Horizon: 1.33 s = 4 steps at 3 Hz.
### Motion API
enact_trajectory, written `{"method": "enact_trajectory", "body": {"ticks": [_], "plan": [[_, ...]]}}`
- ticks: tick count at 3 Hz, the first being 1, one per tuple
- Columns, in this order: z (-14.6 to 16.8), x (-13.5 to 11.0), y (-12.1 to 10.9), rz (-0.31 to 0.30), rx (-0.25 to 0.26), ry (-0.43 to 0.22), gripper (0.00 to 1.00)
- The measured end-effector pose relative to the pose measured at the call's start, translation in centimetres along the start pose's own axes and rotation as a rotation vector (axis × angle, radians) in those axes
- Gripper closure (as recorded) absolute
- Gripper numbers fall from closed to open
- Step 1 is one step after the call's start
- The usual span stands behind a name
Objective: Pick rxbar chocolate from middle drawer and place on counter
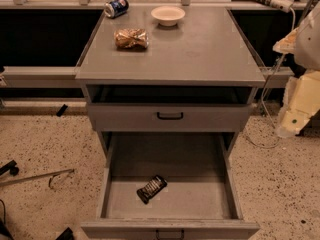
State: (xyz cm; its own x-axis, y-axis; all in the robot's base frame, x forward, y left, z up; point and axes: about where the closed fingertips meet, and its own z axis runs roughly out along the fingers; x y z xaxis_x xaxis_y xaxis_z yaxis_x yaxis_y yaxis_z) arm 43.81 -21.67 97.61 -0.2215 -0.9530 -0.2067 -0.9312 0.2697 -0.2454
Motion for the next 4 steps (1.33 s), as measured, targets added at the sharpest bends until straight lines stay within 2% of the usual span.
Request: {"method": "enact_trajectory", "body": {"ticks": [1, 2, 3, 4], "plan": [[-0.1, -0.1, 0.0, 0.006, 0.013, -0.002, 0.00], [2.4, -0.4, 0.7, 0.072, 0.026, -0.022, 0.00], [9.6, -1.7, 2.5, 0.139, -0.016, -0.063, 0.00], [18.4, -3.4, 5.1, 0.180, -0.090, -0.102, 0.00]]}}
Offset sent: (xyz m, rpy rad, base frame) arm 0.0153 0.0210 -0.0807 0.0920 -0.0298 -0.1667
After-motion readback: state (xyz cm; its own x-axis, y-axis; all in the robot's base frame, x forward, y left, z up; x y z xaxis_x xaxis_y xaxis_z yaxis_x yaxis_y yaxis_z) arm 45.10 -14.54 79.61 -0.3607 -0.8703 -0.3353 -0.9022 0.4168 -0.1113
